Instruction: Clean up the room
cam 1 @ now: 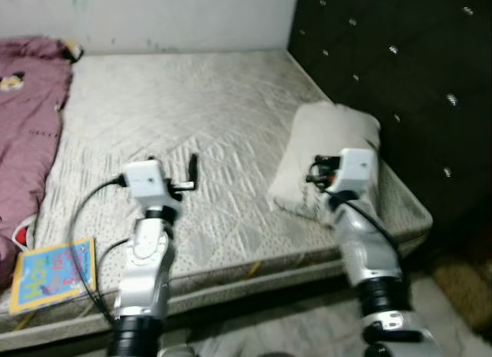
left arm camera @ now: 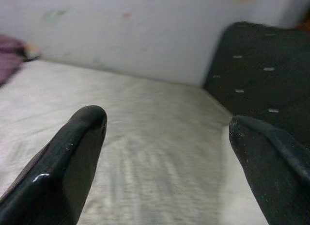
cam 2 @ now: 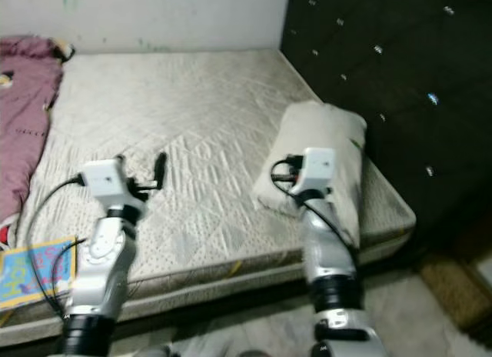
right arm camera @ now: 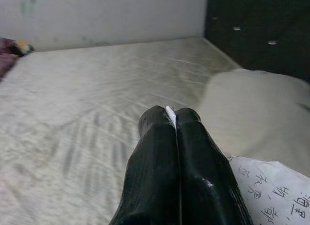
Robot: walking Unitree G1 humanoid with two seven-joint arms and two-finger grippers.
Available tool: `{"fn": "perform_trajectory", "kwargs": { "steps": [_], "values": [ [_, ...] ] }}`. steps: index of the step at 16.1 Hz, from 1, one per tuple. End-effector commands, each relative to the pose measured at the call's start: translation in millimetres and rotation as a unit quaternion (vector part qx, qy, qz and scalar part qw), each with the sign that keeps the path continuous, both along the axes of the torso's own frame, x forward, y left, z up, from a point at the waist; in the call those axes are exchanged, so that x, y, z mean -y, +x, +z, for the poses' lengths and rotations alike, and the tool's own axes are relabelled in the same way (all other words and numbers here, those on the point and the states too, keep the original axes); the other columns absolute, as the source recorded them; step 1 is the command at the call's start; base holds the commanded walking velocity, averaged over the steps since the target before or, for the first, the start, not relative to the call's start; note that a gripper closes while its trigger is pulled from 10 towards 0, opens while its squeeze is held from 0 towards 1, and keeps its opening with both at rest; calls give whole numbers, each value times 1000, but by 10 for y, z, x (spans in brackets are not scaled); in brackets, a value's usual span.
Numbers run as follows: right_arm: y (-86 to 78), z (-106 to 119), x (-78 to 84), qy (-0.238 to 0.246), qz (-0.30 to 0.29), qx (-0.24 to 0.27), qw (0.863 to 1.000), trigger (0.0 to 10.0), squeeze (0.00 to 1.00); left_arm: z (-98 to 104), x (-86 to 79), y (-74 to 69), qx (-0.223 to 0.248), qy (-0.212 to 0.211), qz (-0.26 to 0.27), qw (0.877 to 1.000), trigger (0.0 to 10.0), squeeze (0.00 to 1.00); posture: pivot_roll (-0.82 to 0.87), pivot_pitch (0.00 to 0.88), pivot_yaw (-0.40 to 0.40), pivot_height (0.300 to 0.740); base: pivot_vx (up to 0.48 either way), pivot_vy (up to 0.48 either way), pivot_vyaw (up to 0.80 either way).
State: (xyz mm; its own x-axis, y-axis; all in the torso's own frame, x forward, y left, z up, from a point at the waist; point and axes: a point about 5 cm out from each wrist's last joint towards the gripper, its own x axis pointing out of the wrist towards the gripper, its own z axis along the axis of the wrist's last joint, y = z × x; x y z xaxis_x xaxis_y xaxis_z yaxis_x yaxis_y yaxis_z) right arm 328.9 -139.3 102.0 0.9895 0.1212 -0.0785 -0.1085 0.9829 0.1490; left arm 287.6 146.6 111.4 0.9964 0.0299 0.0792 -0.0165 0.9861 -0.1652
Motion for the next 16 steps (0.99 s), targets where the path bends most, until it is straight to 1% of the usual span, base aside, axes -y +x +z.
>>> {"fn": "perform_trajectory", "kwargs": {
  "steps": [1, 6, 10, 12, 16],
  "values": [
    [22, 32, -17, -5, 6, 5, 1000, 10000, 0, -38, -28, 14, -17, 8, 13, 1000, 10000, 0, -55, 0, -41, 740, 0, 0, 0],
    [25, 25, -11, -2, 6, 4, 1000, 10000, 0, -53, -30, 21, -23, -3, 15, 1000, 10000, 0, -54, 0, -43, 740, 0, 0, 0],
    [24, 25, -7, -2, 9, 4, 1000, 10000, 0, -60, -29, 17, -25, -9, 18, 999, 10000, 0, -56, 0, -44, 740, 0, 444, 0],
    [20, 42, -32, -16, 18, 12, 1000, 10000, 0, -60, -25, 15, -24, -9, 18, 999, 10000, 0, -55, 0, -46, 740, 0, 480, 0],
    [25, 33, -27, -13, 17, 7, 1000, 10000, 0, -56, -27, 20, -24, -12, 19, 999, 10000, 0, -56, 0, -47, 740, 0, 480, 0]
  ]
}}
